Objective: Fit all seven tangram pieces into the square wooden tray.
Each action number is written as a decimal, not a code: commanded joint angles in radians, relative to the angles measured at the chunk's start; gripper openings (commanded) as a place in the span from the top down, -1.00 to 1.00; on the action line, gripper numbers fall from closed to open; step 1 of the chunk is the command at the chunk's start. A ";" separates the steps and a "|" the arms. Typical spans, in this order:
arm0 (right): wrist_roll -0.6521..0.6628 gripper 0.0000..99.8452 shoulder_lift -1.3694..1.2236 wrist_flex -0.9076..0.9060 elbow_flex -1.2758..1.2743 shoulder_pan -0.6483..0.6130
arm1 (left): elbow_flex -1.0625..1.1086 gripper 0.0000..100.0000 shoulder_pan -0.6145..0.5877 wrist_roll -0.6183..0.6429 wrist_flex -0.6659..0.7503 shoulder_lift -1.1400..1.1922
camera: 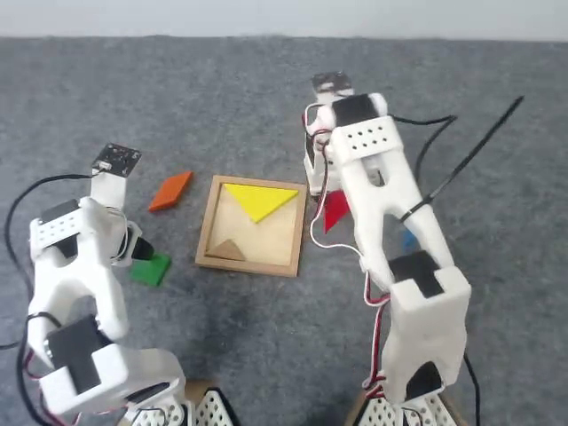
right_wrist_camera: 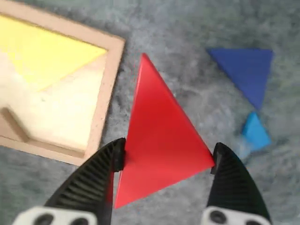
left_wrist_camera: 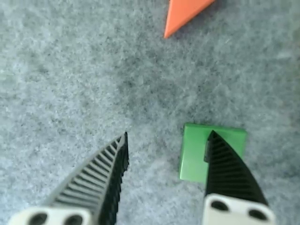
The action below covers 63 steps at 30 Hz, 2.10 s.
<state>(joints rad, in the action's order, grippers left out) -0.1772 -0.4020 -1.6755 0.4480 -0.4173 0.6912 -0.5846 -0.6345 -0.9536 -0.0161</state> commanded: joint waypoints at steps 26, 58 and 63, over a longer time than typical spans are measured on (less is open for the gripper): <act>-0.436 0.65 -0.104 0.404 0.051 -0.420 | 0.496 0.50 -0.002 0.012 0.385 -0.470; -0.512 0.41 -0.223 0.562 0.051 -0.427 | 0.509 0.50 0.002 0.040 0.382 -0.479; -0.512 0.28 -0.243 0.562 0.051 -0.429 | 0.509 0.50 0.002 0.040 0.382 -0.479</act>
<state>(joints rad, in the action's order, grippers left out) -0.6805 -0.6521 -1.1293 0.4480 -0.8362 1.1991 -0.5831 -0.6068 -0.5823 -0.4733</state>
